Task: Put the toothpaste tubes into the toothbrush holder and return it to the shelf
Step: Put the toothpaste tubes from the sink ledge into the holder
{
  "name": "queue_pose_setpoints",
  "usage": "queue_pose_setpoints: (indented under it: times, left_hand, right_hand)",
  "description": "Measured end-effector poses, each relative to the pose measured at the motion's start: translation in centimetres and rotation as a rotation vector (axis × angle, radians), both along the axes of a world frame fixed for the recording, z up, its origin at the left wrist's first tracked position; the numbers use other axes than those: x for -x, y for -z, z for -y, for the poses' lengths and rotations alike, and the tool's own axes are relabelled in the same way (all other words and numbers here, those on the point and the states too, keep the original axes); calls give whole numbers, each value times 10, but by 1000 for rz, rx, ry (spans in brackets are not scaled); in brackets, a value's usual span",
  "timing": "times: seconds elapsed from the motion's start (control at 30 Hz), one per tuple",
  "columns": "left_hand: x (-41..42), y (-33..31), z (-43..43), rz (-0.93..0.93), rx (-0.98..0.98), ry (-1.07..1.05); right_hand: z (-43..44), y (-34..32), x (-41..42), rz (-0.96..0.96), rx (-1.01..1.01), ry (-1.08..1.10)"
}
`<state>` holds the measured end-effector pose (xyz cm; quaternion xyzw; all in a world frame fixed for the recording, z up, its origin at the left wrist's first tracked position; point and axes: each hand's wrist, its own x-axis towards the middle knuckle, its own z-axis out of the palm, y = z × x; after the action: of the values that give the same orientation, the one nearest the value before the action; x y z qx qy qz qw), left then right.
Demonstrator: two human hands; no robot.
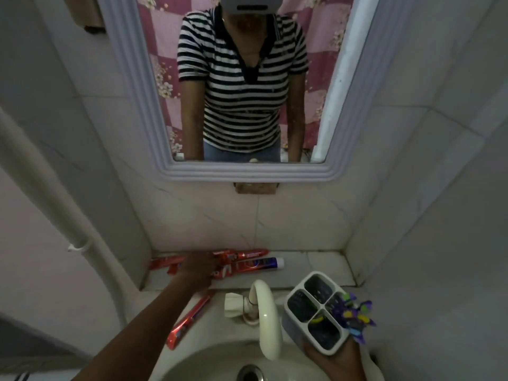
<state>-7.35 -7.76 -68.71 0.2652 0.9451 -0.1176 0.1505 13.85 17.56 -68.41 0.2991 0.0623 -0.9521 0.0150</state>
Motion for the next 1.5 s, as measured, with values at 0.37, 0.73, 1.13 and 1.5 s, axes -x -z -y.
queue_pose_setpoints:
  times: [0.37,0.73,1.13,1.5]
  left_hand:
    - [20,-105,-25,-227,-169,367]
    - [-66,-157,-185,-187,221,872]
    - [-45,-173,-196,90,-31,693]
    - [-9,-138,-175,9,-415,434]
  right_hand:
    - [-4,11,-1,100,108,-114]
    - [2,7,-24,135,-690,-304]
    - [-9,55,-3,-146,141,-160]
    - [-8,53,-6,-177,-100,-120]
